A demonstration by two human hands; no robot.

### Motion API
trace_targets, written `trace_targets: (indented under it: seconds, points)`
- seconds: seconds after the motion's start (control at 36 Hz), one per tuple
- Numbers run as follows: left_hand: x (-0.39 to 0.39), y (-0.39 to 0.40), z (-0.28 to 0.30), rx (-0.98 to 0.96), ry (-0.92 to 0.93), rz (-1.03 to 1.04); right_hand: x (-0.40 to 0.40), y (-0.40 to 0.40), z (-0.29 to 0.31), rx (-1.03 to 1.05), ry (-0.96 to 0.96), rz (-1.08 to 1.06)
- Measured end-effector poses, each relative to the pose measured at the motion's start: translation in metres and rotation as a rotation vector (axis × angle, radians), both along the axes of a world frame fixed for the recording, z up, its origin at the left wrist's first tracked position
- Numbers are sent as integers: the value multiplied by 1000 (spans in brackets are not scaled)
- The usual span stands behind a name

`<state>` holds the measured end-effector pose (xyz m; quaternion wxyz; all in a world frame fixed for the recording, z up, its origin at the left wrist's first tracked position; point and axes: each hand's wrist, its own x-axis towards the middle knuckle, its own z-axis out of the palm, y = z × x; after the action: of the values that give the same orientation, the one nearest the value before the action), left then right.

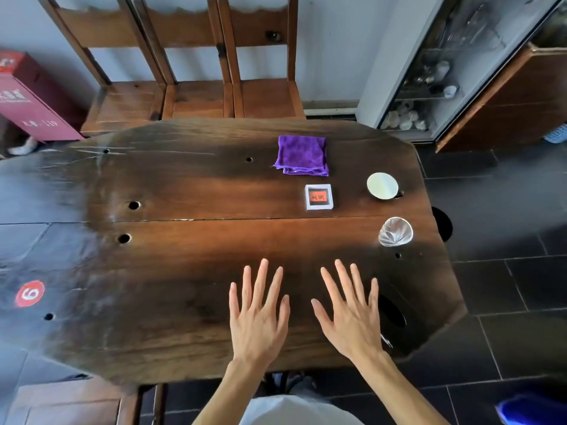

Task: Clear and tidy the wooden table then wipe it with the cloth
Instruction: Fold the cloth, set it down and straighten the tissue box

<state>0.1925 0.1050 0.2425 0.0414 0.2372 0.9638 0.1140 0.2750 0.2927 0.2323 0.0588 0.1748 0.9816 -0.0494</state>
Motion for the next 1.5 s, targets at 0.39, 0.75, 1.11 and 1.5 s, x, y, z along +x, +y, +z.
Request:
trace_targets:
  seconds: [0.39, 0.75, 1.11, 1.5]
  points:
    - [49, -45, 1, 61, 41, -166, 88, -63, 19, 22, 59, -163]
    - [101, -15, -13, 82, 58, -224, 162, -21, 25, 41, 81, -316]
    - [124, 91, -37, 62, -22, -154, 182, 112, 2, -80, 53, -199]
    - [73, 174, -78, 18, -404, -161, 185, 166, -70, -485, 90, -461]
